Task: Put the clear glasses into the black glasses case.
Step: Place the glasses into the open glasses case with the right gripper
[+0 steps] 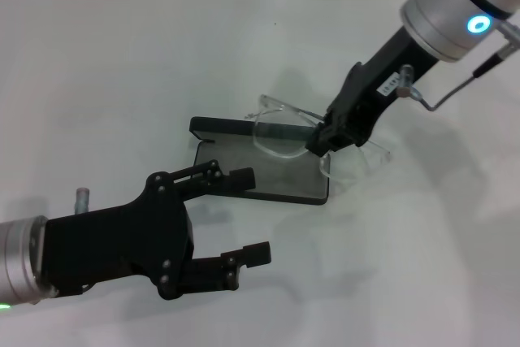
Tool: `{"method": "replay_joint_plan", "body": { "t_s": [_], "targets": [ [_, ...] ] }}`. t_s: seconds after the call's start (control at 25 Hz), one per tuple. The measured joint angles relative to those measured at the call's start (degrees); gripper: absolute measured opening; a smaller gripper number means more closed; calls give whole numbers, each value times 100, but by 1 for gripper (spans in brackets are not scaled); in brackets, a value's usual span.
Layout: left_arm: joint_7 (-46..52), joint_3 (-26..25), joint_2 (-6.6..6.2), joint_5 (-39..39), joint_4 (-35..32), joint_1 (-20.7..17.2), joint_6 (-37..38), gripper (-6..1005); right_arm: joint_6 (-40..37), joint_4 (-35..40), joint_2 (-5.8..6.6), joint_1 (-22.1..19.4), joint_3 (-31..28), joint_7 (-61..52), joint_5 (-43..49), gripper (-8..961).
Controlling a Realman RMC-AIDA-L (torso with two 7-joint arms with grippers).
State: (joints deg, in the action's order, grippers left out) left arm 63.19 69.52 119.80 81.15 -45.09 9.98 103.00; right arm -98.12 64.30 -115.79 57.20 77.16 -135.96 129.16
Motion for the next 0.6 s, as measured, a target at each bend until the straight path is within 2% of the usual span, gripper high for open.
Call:
{"method": "replay_joint_plan", "body": {
  "t_s": [0.12, 0.28, 0.48, 0.6],
  "targets": [
    [0, 0, 0, 1, -1, 4, -1, 804, -14, -164, -5, 298, 153, -3, 85, 90],
    [0, 0, 0, 7, 0, 10, 0, 804, 126, -365, -23, 618, 685, -17, 109, 90],
    [0, -1, 5, 10, 0, 21, -1, 804, 644, -497, -39, 739, 1436, -150, 136, 90],
    [0, -1, 1, -5, 1, 37, 0, 804, 761, -501, -40, 791, 1542, -206, 148, 90]
  ]
}}
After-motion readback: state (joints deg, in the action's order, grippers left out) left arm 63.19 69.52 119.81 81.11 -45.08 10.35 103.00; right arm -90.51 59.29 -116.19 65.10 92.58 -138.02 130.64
